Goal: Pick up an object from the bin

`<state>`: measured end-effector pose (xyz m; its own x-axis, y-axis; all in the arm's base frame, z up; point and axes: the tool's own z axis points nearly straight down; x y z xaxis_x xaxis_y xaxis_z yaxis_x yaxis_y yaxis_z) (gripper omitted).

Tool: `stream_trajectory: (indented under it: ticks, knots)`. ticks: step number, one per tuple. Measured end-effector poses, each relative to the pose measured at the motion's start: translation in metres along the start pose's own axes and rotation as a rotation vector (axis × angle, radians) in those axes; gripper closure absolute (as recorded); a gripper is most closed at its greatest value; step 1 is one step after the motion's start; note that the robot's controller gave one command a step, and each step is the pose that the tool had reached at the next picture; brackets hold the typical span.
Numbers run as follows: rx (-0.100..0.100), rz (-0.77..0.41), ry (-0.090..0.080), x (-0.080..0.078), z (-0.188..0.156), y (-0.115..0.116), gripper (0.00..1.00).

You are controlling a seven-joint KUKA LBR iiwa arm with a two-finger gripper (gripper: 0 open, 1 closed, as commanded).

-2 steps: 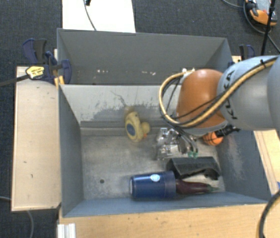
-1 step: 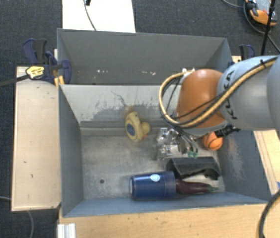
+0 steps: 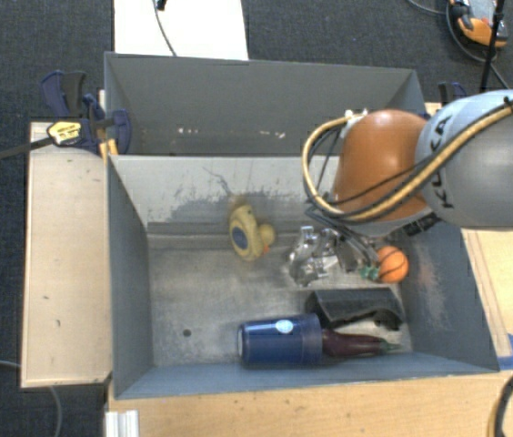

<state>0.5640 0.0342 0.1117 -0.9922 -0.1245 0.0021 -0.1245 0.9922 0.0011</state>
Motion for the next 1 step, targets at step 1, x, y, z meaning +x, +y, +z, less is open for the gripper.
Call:
stream_trajectory:
  ticks: [1]
  knots:
    - [0.001, -0.101, 0.001, -0.0010, -0.0542, -0.0052, 1.00]
